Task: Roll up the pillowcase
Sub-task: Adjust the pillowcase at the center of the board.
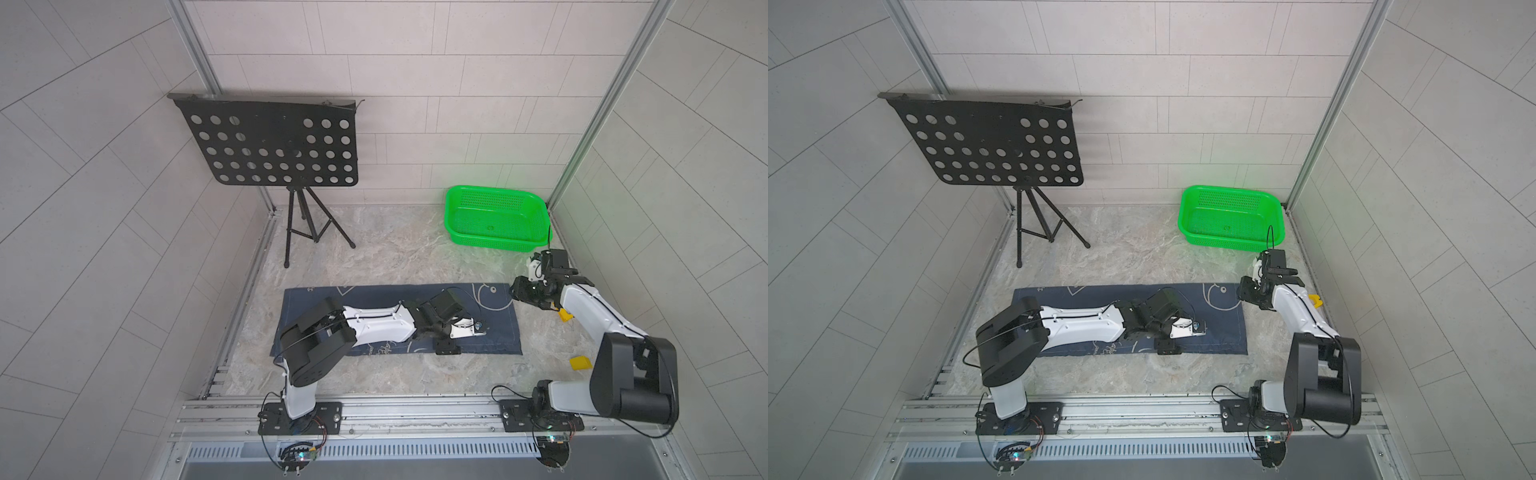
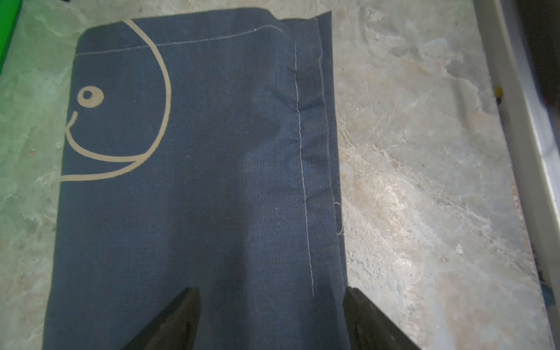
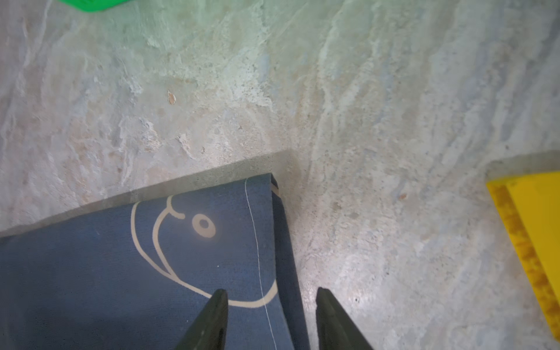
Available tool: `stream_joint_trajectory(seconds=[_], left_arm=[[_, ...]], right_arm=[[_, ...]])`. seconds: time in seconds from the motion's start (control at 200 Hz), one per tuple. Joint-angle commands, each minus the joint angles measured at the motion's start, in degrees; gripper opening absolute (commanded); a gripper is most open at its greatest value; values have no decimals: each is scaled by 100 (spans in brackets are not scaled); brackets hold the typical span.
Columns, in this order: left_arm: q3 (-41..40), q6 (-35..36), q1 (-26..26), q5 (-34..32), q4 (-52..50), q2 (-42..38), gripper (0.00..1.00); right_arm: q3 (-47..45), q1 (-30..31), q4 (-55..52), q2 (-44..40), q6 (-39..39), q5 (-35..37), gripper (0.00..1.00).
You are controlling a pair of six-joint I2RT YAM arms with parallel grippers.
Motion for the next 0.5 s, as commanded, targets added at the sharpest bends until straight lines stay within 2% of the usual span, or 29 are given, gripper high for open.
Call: stream_joint_trajectory(seconds=[0.0, 0.115, 0.225, 0.24, 0.26, 0.29, 0.495], left_arm=[[386, -242, -28, 101, 118, 34, 83], [651, -611, -29, 91, 250, 280, 84], [864, -926, -29, 76, 301, 467, 87], [896, -975, -32, 82, 311, 500, 88], [940, -1051, -32, 81, 315, 536, 96], [1006, -1211, -27, 77, 320, 601, 98], [1145, -1947, -20, 222, 484, 858, 100]], right_arm=[[-479, -176, -295, -202, 282, -65, 54], [-755, -238, 32, -192, 487, -166, 54], [-571, -301, 80, 145, 479, -413, 53], [-541, -305, 83, 201, 478, -473, 53], [-519, -307, 124, 281, 474, -548, 53], [-521, -308, 229, 382, 517, -657, 52], [-451, -306, 625, 905, 625, -1056, 51]])
